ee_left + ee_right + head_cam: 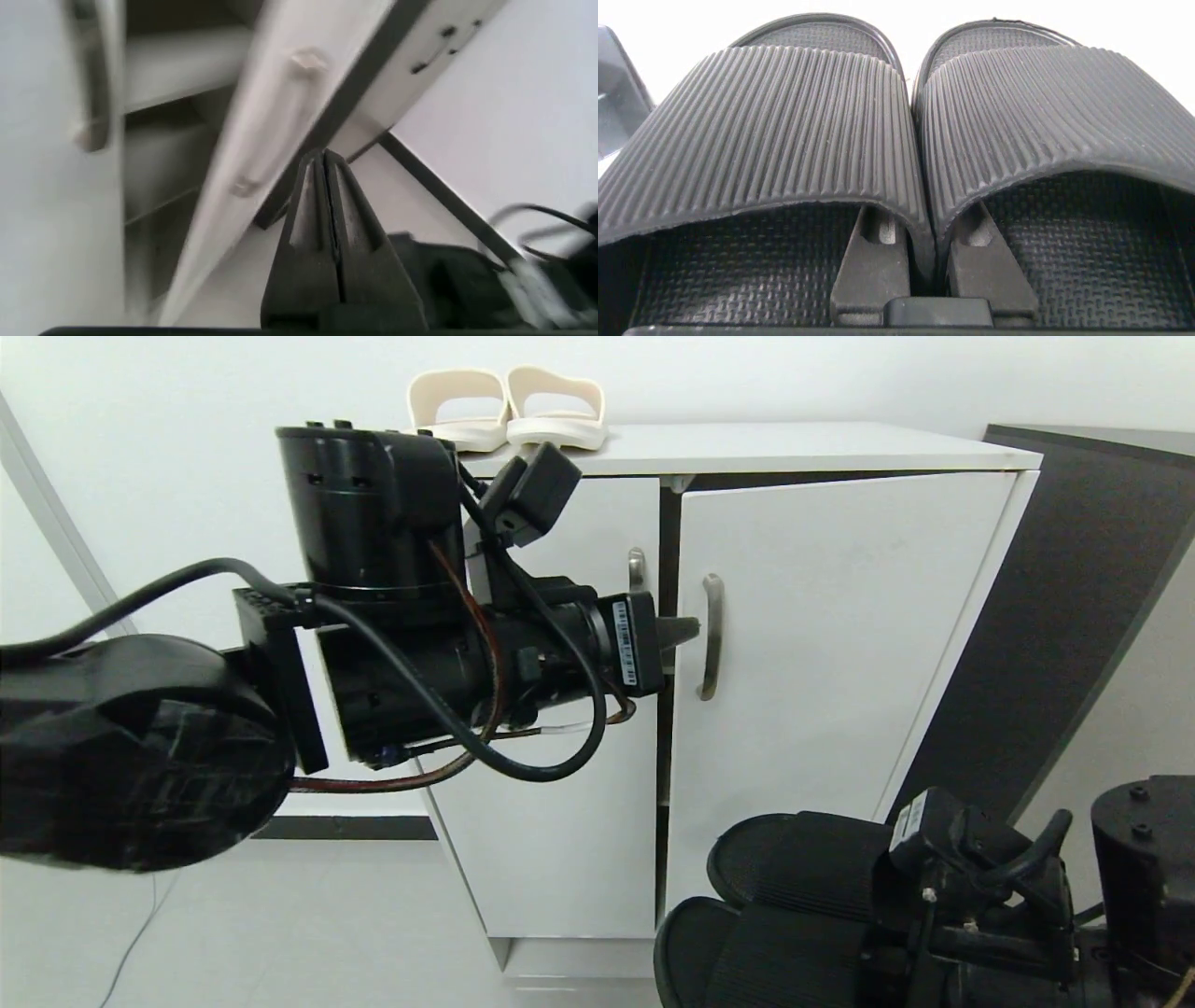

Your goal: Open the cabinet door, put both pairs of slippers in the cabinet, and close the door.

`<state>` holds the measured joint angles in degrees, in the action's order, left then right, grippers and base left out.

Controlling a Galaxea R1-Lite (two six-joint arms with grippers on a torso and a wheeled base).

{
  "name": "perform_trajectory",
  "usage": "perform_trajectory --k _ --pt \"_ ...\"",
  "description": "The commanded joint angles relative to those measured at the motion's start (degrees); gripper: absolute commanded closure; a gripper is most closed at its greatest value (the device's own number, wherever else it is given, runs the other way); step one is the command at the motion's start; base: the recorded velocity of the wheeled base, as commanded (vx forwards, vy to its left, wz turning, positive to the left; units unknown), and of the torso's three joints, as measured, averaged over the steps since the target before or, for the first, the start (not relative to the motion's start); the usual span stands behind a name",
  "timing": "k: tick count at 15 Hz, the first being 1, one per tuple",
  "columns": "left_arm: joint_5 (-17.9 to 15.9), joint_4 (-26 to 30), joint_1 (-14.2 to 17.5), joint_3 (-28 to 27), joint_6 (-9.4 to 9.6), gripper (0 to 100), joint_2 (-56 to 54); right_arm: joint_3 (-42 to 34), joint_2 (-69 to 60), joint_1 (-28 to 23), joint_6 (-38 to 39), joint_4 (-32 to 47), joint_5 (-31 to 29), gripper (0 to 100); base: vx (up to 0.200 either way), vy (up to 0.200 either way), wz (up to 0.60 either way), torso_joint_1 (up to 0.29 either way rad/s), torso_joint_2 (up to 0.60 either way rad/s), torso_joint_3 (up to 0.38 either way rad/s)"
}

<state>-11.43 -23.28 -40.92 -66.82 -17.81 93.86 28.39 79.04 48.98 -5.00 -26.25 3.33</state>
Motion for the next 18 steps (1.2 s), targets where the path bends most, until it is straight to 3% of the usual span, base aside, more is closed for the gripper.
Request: perform_trajectory --k 1,8,13,18 --pt "-0.2 0.0 0.3 1.3 -0.3 100 -3.5 0.0 0.1 0.1 0.0 0.0 0.0 100 0.0 0.0 0.0 0.0 0.0 0.0" --pt "-2.9 -0.2 7.1 -2.8 -0.47 100 3.0 0.0 0.1 0.1 0.0 0.0 0.0 100 0.0 0.0 0.0 0.0 0.0 0.0" --pt "-3.1 -0.3 7.7 -8.9 -0.56 100 8.6 0.0 0.4 0.1 0.0 -0.1 0.0 100 0.0 0.0 0.0 0.0 0.0 0.0" --pt "-4.1 -0.2 7.6 -14.5 -4.07 100 11.9 0.0 0.5 0.1 0.0 0.0 0.0 100 0.0 0.0 0.0 0.0 0.0 0.0"
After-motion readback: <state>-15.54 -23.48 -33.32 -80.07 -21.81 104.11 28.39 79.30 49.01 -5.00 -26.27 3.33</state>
